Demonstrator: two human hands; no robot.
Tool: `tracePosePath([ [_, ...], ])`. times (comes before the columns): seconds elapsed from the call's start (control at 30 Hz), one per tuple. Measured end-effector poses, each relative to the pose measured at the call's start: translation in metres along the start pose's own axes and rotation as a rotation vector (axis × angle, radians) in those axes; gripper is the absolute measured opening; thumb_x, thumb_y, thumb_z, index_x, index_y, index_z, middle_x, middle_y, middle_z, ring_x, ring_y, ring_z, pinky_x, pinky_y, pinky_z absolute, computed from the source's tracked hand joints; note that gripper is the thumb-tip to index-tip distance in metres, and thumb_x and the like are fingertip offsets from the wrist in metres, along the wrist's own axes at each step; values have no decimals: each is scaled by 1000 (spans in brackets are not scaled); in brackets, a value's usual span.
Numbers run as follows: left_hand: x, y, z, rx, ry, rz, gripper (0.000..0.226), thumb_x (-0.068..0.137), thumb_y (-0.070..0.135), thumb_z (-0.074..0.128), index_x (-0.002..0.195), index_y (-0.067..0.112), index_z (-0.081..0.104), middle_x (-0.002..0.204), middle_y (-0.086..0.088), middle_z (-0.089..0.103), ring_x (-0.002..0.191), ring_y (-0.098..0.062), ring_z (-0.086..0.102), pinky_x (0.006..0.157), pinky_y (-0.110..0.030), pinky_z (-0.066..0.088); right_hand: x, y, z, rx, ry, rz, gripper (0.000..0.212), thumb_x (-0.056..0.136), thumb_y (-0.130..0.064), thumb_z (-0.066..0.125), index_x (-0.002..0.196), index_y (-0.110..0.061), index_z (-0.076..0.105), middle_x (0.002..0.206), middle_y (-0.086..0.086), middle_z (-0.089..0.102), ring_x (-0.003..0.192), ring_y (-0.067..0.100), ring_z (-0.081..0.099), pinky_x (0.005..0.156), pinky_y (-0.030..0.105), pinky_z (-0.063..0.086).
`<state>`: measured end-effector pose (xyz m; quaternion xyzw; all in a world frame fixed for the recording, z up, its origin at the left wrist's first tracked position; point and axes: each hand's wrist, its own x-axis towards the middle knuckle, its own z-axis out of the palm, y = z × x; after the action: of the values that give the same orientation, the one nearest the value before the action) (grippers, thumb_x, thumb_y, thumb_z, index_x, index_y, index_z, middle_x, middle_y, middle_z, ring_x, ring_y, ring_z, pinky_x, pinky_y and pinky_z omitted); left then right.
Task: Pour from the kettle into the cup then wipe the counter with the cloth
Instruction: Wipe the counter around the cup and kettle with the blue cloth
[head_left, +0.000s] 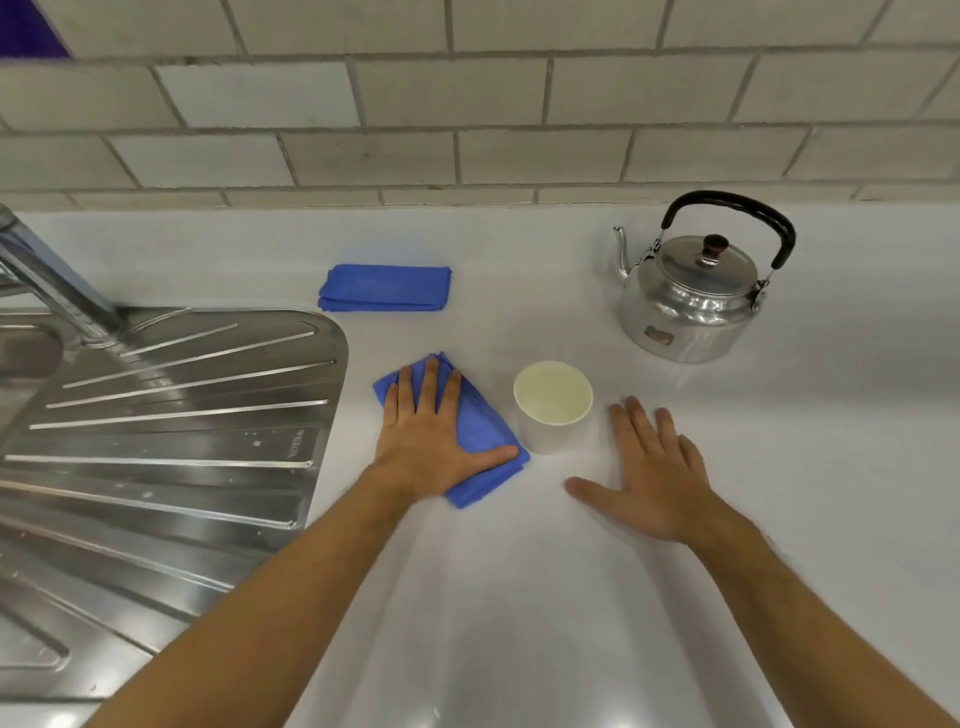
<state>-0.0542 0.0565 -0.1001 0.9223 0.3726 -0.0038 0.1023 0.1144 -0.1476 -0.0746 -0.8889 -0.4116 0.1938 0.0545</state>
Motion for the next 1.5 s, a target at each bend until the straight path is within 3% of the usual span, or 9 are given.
tracePosePath([
  [0.13, -2, 4, -1, 20, 15, 31, 138, 47, 103, 13, 154, 17, 5, 163, -8, 1, 148, -38, -3, 121, -52, 1, 7, 7, 7, -52, -43, -15, 115, 66, -93, 23, 152, -29, -19, 160, -11, -28, 146, 21, -27, 119, 46, -7],
  [0.4, -53, 40, 11, -13, 54, 14, 137, 48, 103, 15, 154, 16, 1, 163, -7, -3, 149, -35, -7, 121, -48, -3, 7, 9, 6, -53, -74, -37, 114, 69, -90, 27, 152, -28, -22, 158, -10, -32, 144, 21, -31, 118, 47, -10],
  [0.8, -111, 102, 26, -74, 2, 18, 138, 48, 102, 12, 153, 15, -8, 161, -6, -20, 145, -34, -25, 117, -47, -16, -1, 21, -13, 126, -230, -168, 86, 96, -51, 45, 155, -25, -12, 161, -9, -24, 146, 14, -26, 119, 42, -13],
  [0.93, -124, 122, 31, -87, -35, 104, 136, 50, 101, 17, 153, 17, -10, 160, -3, -24, 143, -29, -31, 119, -50, -12, -14, 27, -23, 279, -231, -225, 68, 101, -36, 46, 157, -22, 9, 165, -9, -5, 149, 10, -12, 119, 34, -5],
  [1.07, -119, 131, 33, -125, -78, 253, 131, 53, 99, 28, 153, 22, -8, 160, 3, -24, 141, -21, -36, 119, -49, -12, -36, 33, -27, 489, 22, -285, 35, 97, -10, 57, 131, -15, 61, 143, -3, 54, 136, 12, 43, 110, 18, 28],
  [1.23, -93, 148, 19, -151, -166, 539, 117, 61, 87, 49, 152, 26, 11, 162, 5, 11, 149, -15, -10, 120, -46, -9, -60, 24, -25, 549, 209, -371, 32, 91, 5, 56, 103, -17, 74, 103, -7, 72, 97, 0, 63, 87, 9, 45],
  [1.33, -88, 137, 5, -505, -210, 613, 67, 79, 56, 64, 138, 27, 47, 147, 11, 43, 143, -4, 22, 122, -38, 6, -69, 11, -17, 559, 267, -348, 31, 91, 6, 53, 100, -14, 74, 101, -4, 72, 95, 5, 64, 87, 13, 46],
  [1.4, -90, 112, 1, -753, -127, 485, 31, 86, 30, 60, 117, 26, 67, 129, 13, 62, 126, 3, 46, 112, -30, 35, -75, -3, -4, 570, 276, -268, 29, 94, 2, 51, 102, -15, 72, 103, -4, 70, 98, 10, 63, 85, 6, 41],
  [1.5, -89, 74, -5, -745, 112, 156, 22, 84, 26, 55, 89, 19, 74, 94, 7, 73, 91, -5, 64, 87, -36, 53, -74, -20, 26, 324, 276, -161, 36, 101, -18, 43, 134, -10, 55, 141, 6, 53, 131, 21, 45, 107, 14, 25],
])
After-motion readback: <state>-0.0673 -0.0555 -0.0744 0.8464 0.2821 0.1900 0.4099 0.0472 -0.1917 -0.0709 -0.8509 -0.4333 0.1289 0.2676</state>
